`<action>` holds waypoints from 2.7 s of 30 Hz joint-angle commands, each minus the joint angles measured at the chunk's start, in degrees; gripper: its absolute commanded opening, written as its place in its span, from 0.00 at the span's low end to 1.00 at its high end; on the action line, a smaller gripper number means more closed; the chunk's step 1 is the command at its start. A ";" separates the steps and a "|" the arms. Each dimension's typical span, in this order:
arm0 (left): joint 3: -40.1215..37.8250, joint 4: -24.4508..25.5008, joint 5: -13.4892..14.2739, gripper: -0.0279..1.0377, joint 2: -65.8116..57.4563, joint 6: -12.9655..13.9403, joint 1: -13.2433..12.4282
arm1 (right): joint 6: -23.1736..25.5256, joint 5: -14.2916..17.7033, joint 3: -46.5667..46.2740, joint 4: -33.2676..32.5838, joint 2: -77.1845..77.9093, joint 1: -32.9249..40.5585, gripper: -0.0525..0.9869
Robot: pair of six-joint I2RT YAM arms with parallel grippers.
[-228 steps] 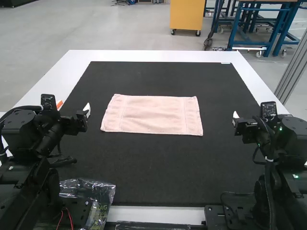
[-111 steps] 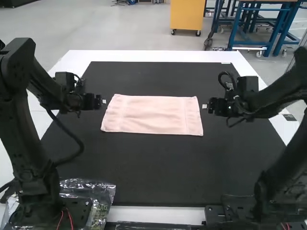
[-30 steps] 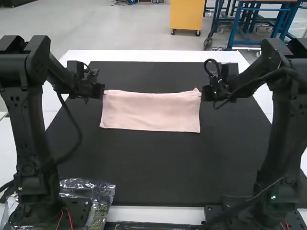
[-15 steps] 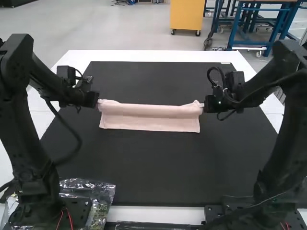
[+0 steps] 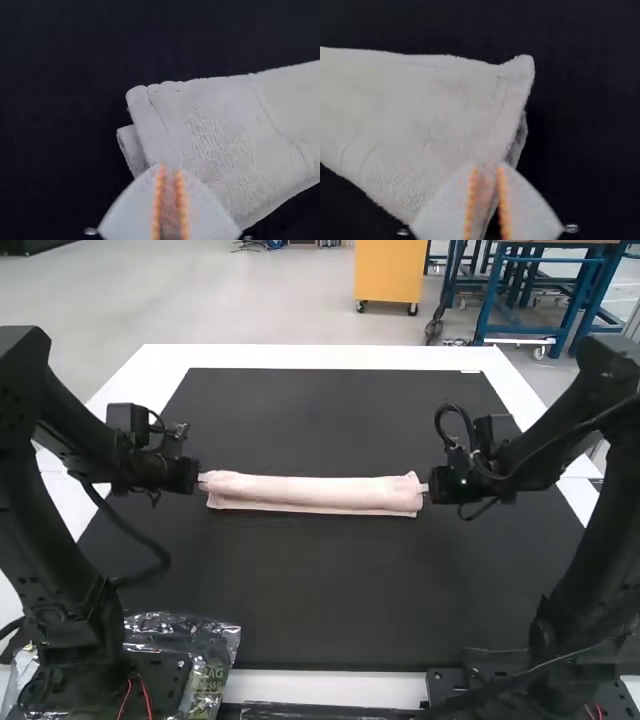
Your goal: Fold the towel.
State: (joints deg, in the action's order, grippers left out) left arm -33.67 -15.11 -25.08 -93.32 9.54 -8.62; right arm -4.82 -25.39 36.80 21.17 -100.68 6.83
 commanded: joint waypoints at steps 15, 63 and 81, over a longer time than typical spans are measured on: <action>1.77 -11.52 -2.96 0.94 1.91 -9.01 -9.04 | 2.18 -0.19 2.40 0.98 -0.04 1.17 0.93; 0.54 -10.55 -3.75 0.94 5.25 -9.98 -8.25 | 2.36 -2.83 10.75 -11.15 5.67 7.58 0.03; 5.37 -15.38 -3.92 0.94 4.99 -9.28 -8.25 | 8.69 0.69 23.50 -3.15 -11.46 29.91 0.03</action>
State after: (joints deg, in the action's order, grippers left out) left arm -29.02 -29.43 -28.56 -89.19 -0.25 -17.23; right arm 2.57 -25.45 57.06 17.30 -110.89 35.22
